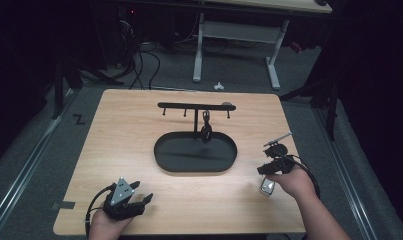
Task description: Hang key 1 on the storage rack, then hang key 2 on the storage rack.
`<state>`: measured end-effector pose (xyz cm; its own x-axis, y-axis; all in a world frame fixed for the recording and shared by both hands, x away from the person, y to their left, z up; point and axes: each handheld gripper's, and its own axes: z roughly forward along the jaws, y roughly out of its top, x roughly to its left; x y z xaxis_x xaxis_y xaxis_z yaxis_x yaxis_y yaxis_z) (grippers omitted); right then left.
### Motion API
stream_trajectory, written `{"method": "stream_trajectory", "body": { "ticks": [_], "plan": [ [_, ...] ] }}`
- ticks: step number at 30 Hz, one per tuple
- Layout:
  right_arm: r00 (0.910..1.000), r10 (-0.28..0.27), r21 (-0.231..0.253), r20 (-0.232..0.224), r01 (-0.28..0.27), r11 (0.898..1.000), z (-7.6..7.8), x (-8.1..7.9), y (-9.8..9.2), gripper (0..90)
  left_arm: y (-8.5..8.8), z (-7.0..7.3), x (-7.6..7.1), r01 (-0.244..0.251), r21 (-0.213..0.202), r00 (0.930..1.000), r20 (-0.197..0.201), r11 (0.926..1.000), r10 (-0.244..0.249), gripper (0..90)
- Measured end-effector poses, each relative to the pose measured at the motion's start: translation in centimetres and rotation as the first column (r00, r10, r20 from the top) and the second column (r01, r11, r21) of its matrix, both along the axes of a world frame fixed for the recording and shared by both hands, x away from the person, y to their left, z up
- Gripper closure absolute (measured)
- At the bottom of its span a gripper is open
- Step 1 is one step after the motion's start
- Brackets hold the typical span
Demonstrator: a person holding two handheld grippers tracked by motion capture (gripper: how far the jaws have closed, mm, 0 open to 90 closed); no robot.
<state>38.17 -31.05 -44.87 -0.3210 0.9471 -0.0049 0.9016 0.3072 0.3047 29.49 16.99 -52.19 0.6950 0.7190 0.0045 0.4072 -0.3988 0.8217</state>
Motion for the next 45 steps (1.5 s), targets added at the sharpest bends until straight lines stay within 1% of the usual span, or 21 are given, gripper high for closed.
{"method": "stream_trajectory", "body": {
  "ticks": [5,6,9,11,12,13,15,16,19,20,21,22,25,27,29,31,39,40,42,44,45],
  "plan": [
    [0.9994,-0.036,0.011,-0.003,0.036,0.999,-0.5,0.1,-1.5,49.3,-0.5,-0.1,0.2,0.012,0.005,0.9999,-0.006,0.9999,-0.012,36.5],
    [0.9990,-0.045,0.022,0.000,0.045,0.999,-0.7,0.2,-1.7,49.6,-0.5,-0.1,0.2,0.014,0.007,0.9999,-0.002,0.9999,-0.014,36.5],
    [0.9984,-0.057,0.028,-0.003,0.057,0.998,-1.1,0.6,-2.1,50.6,-0.5,-0.2,0.2,0.018,0.007,0.9998,-0.004,0.9998,-0.018,36.5],
    [0.9974,-0.072,0.037,-0.009,0.072,0.997,-1.6,1.0,-2.3,50.9,-0.3,-0.2,0.3,0.017,0.006,0.9998,-0.011,0.9998,-0.017,36.5],
    [0.9974,-0.070,0.032,-0.014,0.071,0.997,-1.8,1.3,-2.3,50.9,-0.2,-0.2,0.3,0.015,0.004,0.9998,-0.010,0.9999,-0.015,36.6],
    [0.9973,-0.073,0.031,-0.013,0.073,0.997,-2.0,1.5,-2.4,50.9,-0.2,-0.2,0.2,0.012,0.003,0.9999,-0.007,0.9999,-0.012,36.5],
    [0.9941,-0.105,0.039,-0.026,0.106,0.994,-2.5,2.5,-2.6,52.2,-0.1,0.0,0.0,0.010,0.006,1.0000,-0.002,0.9999,-0.010,36.5],
    [0.9941,-0.105,0.039,-0.026,0.106,0.994,-2.5,2.5,-2.6,52.2,-0.1,0.0,0.0,0.010,0.007,1.0000,0.001,0.9999,-0.010,36.5],
    [0.9919,-0.110,0.027,-0.064,0.112,0.993,-3.3,3.1,-2.5,53.7,0.0,0.0,-0.2,0.005,0.019,1.0000,0.007,0.9998,-0.005,36.6],
    [0.9893,-0.113,0.017,-0.092,0.115,0.993,-3.8,3.2,-2.4,57.5,0.0,0.0,-0.3,0.004,0.020,1.0000,0.008,0.9998,-0.004,36.6],
    [0.9893,-0.113,0.017,-0.092,0.115,0.993,-3.8,3.2,-2.4,57.5,0.0,0.0,-0.3,0.005,0.027,1.0000,0.006,0.9996,-0.005,36.6],
    [0.9889,-0.112,0.015,-0.097,0.114,0.993,-3.9,3.2,-2.3,58.0,0.1,0.0,-0.2,0.002,0.029,1.0000,0.009,0.9996,-0.003,36.5],
    [0.9895,-0.107,0.000,-0.097,0.108,0.994,-4.0,3.2,-2.0,60.1,0.1,0.0,0.0,-0.005,0.008,1.0000,0.005,1.0000,0.005,36.6],
    [0.9903,-0.106,-0.008,-0.090,0.105,0.994,-4.0,3.1,-1.9,62.5,-0.2,-0.1,-0.1,0.006,0.024,1.0000,0.000,0.9997,-0.006,36.6],
    [0.9925,-0.090,-0.028,-0.083,0.088,0.996,-4.1,2.9,-1.8,65.3,-0.5,-0.1,-0.2,0.015,0.036,0.9999,0.008,0.9993,-0.015,36.6],
    [0.9940,-0.070,-0.038,-0.083,0.067,0.997,-4.0,2.7,-1.5,72.8,-0.5,0.0,-0.3,0.018,0.037,0.9997,0.013,0.9991,-0.019,36.7],
    [0.9970,-0.034,-0.050,-0.070,0.030,0.998,-4.0,2.4,-1.4,75.0,-0.1,0.0,-0.2,0.009,0.027,0.9999,0.009,0.9996,-0.009,36.6],
    [0.9970,-0.025,-0.066,-0.073,0.020,0.998,-3.9,2.4,-1.3,75.0,-0.1,0.0,-0.1,0.009,0.027,0.9999,0.009,0.9996,-0.010,36.7],
    [0.9975,-0.019,-0.071,-0.068,0.014,0.997,-4.0,2.4,-1.2,75.1,-0.2,-0.1,-0.1,0.011,0.031,0.9999,0.007,0.9994,-0.011,36.6],
    [0.9976,0.002,-0.092,-0.069,-0.008,0.996,-3.9,2.4,-0.9,75.7,-0.2,-0.1,-0.1,0.011,0.032,0.9999,0.006,0.9994,-0.011,36.6],
    [0.9978,0.004,-0.090,-0.067,-0.010,0.996,-3.8,2.4,-0.8,79.3,-0.2,-0.2,-0.1,0.011,0.032,0.9999,0.006,0.9994,-0.011,36.7]
  ]
}}
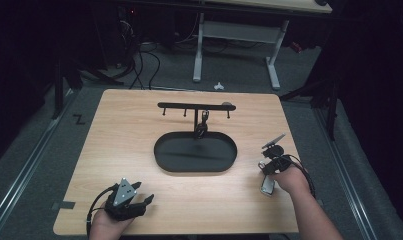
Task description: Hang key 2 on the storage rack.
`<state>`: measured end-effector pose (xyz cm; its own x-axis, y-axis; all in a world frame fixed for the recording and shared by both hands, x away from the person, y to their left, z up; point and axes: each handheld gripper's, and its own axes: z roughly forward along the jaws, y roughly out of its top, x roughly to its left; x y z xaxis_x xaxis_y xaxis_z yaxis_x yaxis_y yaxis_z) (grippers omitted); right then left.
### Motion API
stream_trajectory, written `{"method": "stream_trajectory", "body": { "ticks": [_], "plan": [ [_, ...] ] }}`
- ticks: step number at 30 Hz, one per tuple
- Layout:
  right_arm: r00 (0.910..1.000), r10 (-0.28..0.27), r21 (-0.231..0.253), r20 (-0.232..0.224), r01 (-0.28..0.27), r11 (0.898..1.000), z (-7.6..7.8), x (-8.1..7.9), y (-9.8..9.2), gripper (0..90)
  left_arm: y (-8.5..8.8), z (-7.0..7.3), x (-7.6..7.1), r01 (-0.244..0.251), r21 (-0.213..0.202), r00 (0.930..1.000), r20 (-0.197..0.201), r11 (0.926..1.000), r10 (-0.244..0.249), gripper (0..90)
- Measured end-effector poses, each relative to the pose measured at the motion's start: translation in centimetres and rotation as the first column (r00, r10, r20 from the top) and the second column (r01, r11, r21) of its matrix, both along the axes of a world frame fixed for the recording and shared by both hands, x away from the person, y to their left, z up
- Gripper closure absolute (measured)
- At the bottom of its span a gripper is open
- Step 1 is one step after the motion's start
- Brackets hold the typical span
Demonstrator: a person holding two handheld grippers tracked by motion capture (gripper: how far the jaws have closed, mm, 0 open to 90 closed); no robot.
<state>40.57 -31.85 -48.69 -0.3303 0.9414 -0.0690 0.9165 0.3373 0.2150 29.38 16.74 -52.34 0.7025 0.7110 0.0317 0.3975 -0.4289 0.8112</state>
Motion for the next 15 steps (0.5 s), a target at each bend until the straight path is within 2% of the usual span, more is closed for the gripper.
{"method": "stream_trajectory", "body": {
  "ticks": [1,2,3,5,15],
  "plan": [
    [1.0000,0.000,0.000,0.000,0.000,1.000,0.00,0.00,0.00,79.3,0.02,0.00,0.02,0.000,-0.001,1.0000,0.000,1.0000,0.000,36.7],
    [0.9998,0.005,0.022,0.021,-0.005,1.000,0.55,-0.01,-0.09,84.4,0.07,0.01,0.04,0.001,0.003,1.0000,-0.001,1.0000,-0.001,36.7],
    [0.9999,0.003,0.030,0.017,-0.004,1.000,0.70,0.09,-0.10,84.4,0.08,0.00,0.05,0.000,0.003,1.0000,-0.001,1.0000,0.000,36.7],
    [0.9994,0.034,-0.004,-0.001,-0.034,0.999,0.57,0.05,0.27,84.4,0.10,-0.03,0.06,-0.002,0.000,1.0000,-0.004,1.0000,0.002,36.7],
    [0.9988,0.049,0.002,-0.001,-0.049,0.999,0.62,0.03,0.81,84.7,0.20,-0.05,0.12,0.000,-0.001,1.0000,-0.009,1.0000,0.000,36.7]
  ]
}}
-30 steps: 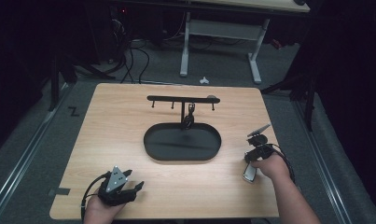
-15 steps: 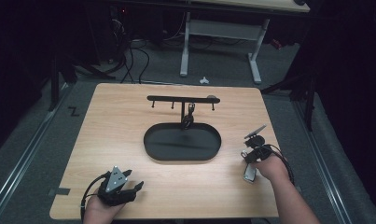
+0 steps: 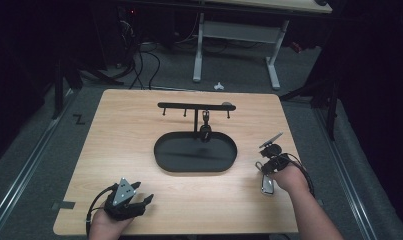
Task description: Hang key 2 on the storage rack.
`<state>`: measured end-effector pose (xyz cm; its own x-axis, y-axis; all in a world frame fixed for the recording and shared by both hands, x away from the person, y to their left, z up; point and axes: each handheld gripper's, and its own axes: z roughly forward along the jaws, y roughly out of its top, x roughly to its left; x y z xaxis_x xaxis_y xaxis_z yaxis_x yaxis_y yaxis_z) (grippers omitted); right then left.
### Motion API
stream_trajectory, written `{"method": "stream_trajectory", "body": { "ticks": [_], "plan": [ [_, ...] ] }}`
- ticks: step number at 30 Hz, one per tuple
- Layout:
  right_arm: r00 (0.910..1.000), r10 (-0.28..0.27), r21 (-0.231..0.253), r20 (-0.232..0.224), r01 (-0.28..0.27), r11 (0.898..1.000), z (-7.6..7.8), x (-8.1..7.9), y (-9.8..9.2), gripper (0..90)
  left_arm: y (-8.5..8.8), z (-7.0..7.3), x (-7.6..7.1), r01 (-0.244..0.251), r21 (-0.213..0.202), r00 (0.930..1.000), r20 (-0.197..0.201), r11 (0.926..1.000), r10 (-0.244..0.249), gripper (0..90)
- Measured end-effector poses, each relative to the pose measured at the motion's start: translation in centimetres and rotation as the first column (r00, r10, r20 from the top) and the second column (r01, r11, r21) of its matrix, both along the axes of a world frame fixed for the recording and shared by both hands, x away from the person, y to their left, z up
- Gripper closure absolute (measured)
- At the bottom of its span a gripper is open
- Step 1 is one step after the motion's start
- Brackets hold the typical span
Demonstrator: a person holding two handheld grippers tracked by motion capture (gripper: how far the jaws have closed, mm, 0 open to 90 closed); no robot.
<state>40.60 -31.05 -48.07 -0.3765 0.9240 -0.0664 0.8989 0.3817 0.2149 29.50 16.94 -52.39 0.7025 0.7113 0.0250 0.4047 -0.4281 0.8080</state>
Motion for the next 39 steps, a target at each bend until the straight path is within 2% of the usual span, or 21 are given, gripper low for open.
{"method": "stream_trajectory", "body": {
  "ticks": [5,8,16,29,39],
  "plan": [
    [0.9997,0.019,0.012,0.017,-0.019,1.000,1.0,-0.2,0.1,84.8,-0.1,0.0,-0.1,0.001,0.001,1.0000,0.003,1.0000,-0.001,36.7],
    [0.9992,0.024,0.037,0.032,-0.026,0.999,1.9,-0.5,0.1,84.8,-0.1,0.0,-0.1,0.005,0.006,1.0000,0.003,1.0000,-0.005,36.7],
    [0.9971,0.040,0.052,0.065,-0.043,0.998,4.0,-1.3,0.3,84.8,-0.2,0.0,-0.1,0.006,0.002,1.0000,0.005,1.0000,-0.006,36.7],
    [0.9925,0.043,0.050,0.114,-0.049,0.998,7.2,-2.0,0.5,84.8,-0.2,0.1,-0.1,0.008,0.002,1.0000,0.004,1.0000,-0.008,36.7],
    [0.9881,0.059,0.047,0.142,-0.067,0.997,9.1,-2.0,1.5,84.8,-0.2,0.1,-0.1,0.007,0.000,1.0000,0.005,1.0000,-0.007,36.7]
  ]
}}
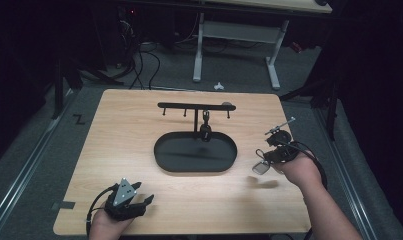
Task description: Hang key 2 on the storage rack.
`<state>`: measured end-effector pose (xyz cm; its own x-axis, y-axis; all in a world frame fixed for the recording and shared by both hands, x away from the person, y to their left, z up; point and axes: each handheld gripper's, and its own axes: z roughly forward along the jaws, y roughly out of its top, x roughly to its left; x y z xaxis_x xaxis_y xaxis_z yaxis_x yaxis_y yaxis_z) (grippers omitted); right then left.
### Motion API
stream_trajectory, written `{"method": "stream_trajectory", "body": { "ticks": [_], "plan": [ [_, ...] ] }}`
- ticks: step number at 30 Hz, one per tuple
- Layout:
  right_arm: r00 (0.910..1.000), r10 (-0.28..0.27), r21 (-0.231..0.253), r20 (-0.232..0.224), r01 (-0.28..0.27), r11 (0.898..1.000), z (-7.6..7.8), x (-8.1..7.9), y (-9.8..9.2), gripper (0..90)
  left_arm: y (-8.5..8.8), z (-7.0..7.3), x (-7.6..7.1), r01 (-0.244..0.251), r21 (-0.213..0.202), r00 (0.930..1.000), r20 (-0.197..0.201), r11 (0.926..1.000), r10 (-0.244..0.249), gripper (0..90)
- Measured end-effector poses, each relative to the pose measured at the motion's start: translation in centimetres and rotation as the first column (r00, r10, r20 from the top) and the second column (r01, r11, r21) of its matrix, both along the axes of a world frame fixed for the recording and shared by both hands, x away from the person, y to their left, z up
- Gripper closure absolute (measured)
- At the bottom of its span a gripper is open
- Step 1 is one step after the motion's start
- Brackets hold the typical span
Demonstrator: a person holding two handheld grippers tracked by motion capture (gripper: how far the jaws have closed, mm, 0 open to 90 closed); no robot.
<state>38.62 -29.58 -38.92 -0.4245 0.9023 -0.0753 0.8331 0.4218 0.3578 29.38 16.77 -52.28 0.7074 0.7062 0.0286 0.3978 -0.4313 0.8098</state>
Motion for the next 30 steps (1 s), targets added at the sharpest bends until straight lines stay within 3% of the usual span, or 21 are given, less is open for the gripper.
{"method": "stream_trajectory", "body": {
  "ticks": [18,30],
  "plan": [
    [0.9995,0.027,0.000,0.013,-0.027,1.000,2.4,0.4,1.5,84.8,0.0,0.0,0.0,0.000,-0.003,1.0000,-0.002,1.0000,0.000,36.7],
    [0.9969,0.058,-0.017,0.054,-0.057,0.998,5.6,1.3,3.6,84.8,0.1,0.0,0.0,0.000,-0.007,1.0000,-0.004,1.0000,0.000,36.7]
  ]
}}
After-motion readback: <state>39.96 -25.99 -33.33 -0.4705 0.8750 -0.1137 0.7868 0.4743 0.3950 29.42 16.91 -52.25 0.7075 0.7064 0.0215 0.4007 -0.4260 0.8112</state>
